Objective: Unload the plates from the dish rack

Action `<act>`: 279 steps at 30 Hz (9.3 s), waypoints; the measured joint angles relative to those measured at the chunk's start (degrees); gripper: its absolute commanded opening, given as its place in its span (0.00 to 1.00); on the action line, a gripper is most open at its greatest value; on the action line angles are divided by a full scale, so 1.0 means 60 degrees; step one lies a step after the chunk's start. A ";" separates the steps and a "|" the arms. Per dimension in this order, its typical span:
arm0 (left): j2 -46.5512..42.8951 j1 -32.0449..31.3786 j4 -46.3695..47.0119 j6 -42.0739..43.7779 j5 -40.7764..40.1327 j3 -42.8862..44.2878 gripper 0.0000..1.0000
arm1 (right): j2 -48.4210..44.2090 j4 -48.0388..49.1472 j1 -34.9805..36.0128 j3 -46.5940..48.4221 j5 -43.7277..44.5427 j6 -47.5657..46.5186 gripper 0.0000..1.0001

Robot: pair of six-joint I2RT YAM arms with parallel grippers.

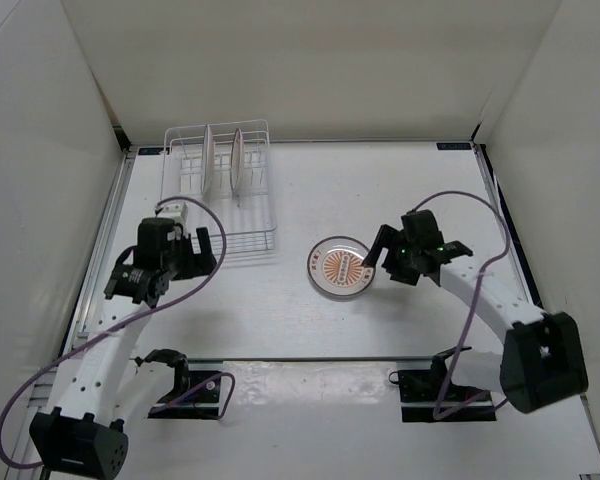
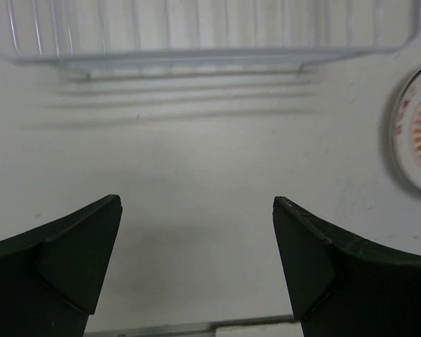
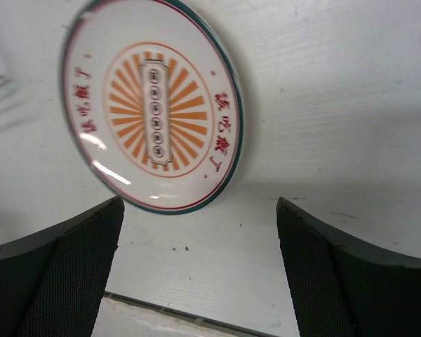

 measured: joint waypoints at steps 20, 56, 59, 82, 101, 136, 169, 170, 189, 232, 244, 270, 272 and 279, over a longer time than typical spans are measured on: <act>0.7981 0.0175 0.1876 0.0178 0.2157 0.8375 0.90 | -0.6087 -0.4309 0.0000 0.0164 0.1188 -0.1632 0.88; 1.2477 -0.0346 0.4044 0.1574 0.1144 1.0808 0.19 | -0.7362 -0.6269 -0.0004 -0.0015 0.1570 -0.1752 0.88; 1.2433 -0.0361 0.4178 0.1603 0.1118 1.0666 0.06 | -0.7461 -0.6422 -0.0004 -0.0015 0.1628 -0.1734 0.88; 0.8921 -0.0933 0.3457 0.3472 0.1570 0.9289 0.00 | -0.7519 -0.6400 -0.0004 -0.0018 0.1348 -0.1574 0.88; 0.6568 -0.8142 0.5125 0.8153 -0.1147 0.4025 0.00 | -0.7530 -0.6583 0.0000 0.0605 0.1741 -0.1435 0.88; 0.9938 -1.0408 0.5574 0.7694 -0.4036 0.3974 1.00 | -0.8113 -0.7617 0.0000 0.1067 0.2925 -0.1461 0.90; 1.1249 0.1002 0.0860 0.1610 0.1690 1.2375 0.87 | -0.8171 -0.7599 0.0000 0.1060 0.2922 -0.1636 0.90; 1.1453 0.1096 0.0907 0.1526 0.1803 1.2335 0.87 | -0.8160 -0.7599 0.0000 0.1060 0.2922 -0.1654 0.90; 1.1836 0.1370 0.1472 0.1730 0.1872 1.1322 0.24 | -0.8011 -0.7599 0.0000 0.1060 0.2841 -0.1767 0.90; 0.2998 -0.1643 0.1574 0.3333 0.0951 0.7056 0.00 | -0.7690 -0.7388 0.0000 0.0911 0.2138 -0.2091 0.90; -0.0306 -0.5475 -0.0280 0.3155 0.1064 0.1526 0.00 | -0.8036 -0.7318 0.0000 0.0900 0.2087 -0.2215 0.90; 0.2426 -1.1143 0.3064 0.2164 -0.4189 -0.2521 0.06 | -0.7592 -0.7322 0.0000 0.0900 0.2127 -0.2218 0.90; 0.2721 -1.1275 0.3366 0.2007 -0.4444 -0.2637 0.09 | -0.7592 -0.7322 -0.0004 0.0900 0.2131 -0.2218 0.90; 0.3643 -1.1322 0.3861 0.1690 -0.4900 -0.2765 0.41 | -0.7624 -0.7322 -0.0004 0.0900 0.2135 -0.2215 0.90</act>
